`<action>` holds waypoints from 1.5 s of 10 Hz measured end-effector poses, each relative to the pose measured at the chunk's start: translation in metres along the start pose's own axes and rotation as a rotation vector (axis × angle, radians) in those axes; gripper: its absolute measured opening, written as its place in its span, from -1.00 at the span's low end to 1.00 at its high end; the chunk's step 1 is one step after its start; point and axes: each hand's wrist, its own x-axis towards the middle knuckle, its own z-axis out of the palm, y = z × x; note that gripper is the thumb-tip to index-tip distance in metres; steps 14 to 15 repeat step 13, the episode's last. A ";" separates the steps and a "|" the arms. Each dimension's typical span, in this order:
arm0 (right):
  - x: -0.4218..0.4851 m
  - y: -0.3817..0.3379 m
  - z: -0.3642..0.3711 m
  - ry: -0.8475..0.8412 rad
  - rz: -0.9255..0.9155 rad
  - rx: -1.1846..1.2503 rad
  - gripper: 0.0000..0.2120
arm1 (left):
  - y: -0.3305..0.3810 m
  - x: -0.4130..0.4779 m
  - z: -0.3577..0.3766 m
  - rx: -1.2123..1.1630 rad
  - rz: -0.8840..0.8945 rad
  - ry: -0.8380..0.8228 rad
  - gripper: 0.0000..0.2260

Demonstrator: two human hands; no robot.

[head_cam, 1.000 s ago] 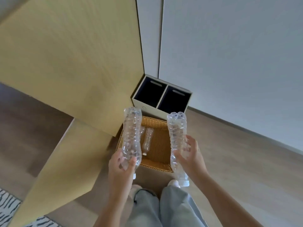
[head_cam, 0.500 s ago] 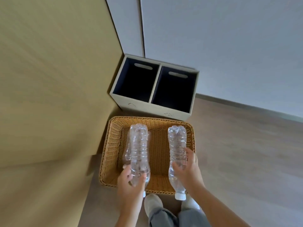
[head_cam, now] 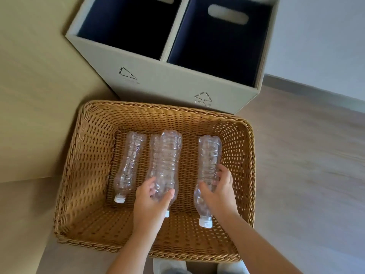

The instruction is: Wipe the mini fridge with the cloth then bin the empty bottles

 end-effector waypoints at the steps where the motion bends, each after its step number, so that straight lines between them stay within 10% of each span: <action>1: 0.018 0.020 0.013 0.007 0.023 0.026 -0.35 | -0.014 0.022 0.026 0.011 -0.002 0.032 -0.50; 15: -0.001 0.021 0.017 -0.028 0.069 -0.312 -0.34 | -0.032 -0.007 0.020 0.164 -0.072 0.037 -0.48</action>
